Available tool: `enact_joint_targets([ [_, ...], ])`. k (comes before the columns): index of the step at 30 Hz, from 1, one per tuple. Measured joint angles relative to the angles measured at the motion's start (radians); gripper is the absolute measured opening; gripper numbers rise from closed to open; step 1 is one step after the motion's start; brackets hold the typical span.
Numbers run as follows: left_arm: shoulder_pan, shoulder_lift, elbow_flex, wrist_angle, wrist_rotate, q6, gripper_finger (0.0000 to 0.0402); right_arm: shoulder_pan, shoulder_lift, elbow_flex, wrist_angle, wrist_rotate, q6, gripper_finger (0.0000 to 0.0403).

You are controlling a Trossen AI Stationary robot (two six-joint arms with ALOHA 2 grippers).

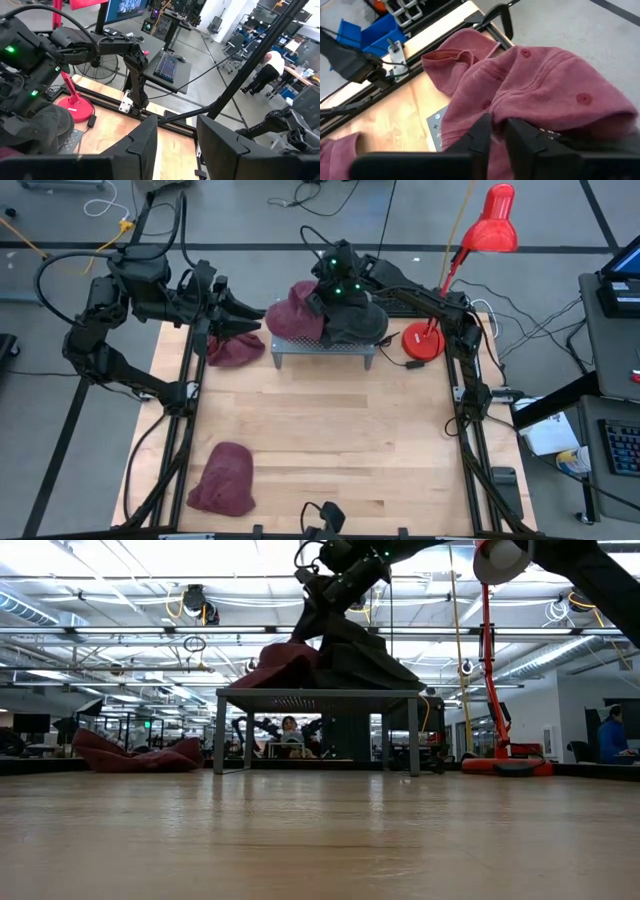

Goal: Pick & Place hat
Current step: Put the bottom right maroon cap on the shelf, then stack the bottom maroon cap on the maroon cap on the shelf

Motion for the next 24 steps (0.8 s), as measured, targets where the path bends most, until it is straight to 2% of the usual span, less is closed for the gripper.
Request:
enact_joint_targets([
  [6, 0.0, 0.0, 0.0, 0.0, 0.001, -0.007, 0.0163, 0.006, -0.023, 0.0, -0.002, 0.015, 0.013, 0.0124],
  [9, 0.0, 0.0, 0.0, 0.0, 0.001, -0.008, 0.0173, 0.014, -0.051, 0.0, 0.002, 0.068, 0.018, 0.0144],
  [15, 0.0, 0.0, 0.0, -0.003, -0.01, -0.009, 0.0184, 0.028, -0.119, 0.001, -0.033, 0.142, 0.01, 0.0141],
  [24, 0.0, 0.0, 0.0, -0.012, -0.096, -0.058, 0.0184, 0.088, -0.242, 0.0, -0.198, 0.146, 0.011, 0.0126],
])
